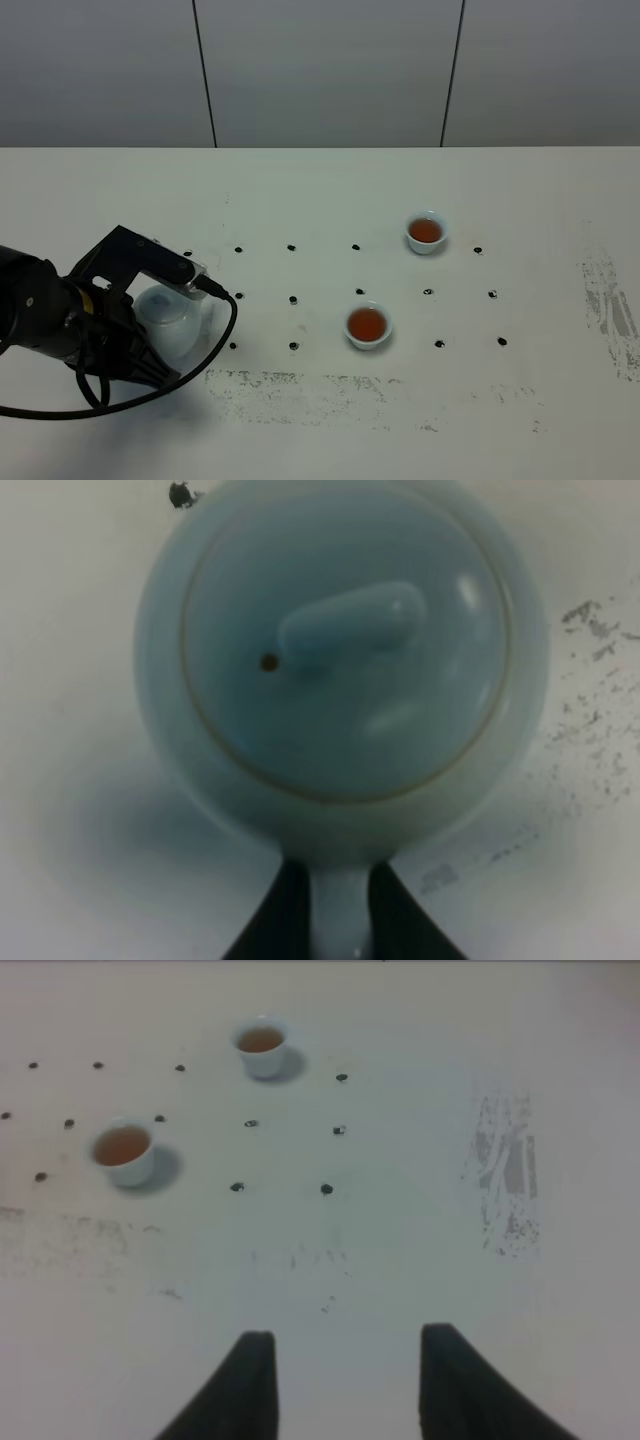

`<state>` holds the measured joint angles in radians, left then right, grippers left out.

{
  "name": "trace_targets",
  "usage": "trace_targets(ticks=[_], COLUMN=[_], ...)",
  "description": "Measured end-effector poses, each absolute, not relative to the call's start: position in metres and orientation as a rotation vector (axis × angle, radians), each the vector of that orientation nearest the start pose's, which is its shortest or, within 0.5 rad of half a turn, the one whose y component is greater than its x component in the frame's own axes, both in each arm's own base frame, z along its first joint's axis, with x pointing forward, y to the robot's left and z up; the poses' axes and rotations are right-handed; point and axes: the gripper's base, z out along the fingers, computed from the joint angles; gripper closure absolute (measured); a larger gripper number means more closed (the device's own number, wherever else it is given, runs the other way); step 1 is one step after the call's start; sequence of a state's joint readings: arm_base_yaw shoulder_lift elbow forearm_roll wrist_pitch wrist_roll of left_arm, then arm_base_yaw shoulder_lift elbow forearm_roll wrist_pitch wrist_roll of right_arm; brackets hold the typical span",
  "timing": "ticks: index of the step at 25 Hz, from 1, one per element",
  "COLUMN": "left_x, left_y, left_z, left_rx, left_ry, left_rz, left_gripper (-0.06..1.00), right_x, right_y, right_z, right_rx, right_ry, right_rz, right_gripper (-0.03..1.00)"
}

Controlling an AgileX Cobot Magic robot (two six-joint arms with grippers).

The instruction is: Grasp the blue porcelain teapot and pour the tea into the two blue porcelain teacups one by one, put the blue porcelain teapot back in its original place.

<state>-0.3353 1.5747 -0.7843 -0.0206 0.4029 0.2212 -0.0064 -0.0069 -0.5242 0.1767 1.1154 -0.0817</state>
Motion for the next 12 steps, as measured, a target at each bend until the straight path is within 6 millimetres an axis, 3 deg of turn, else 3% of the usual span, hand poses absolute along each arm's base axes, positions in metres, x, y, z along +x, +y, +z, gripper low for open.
trace_targets(ticks=[12], left_x=[0.281], left_y=[-0.095], left_z=[0.156], left_rx=[0.738], left_ry=[2.581], left_rz=[-0.025], left_gripper=[0.91], right_x=[-0.012], right_y=[0.014], right_z=[0.28], right_rx=[-0.095], right_ry=[2.057], right_rz=[0.157], right_gripper=[0.64])
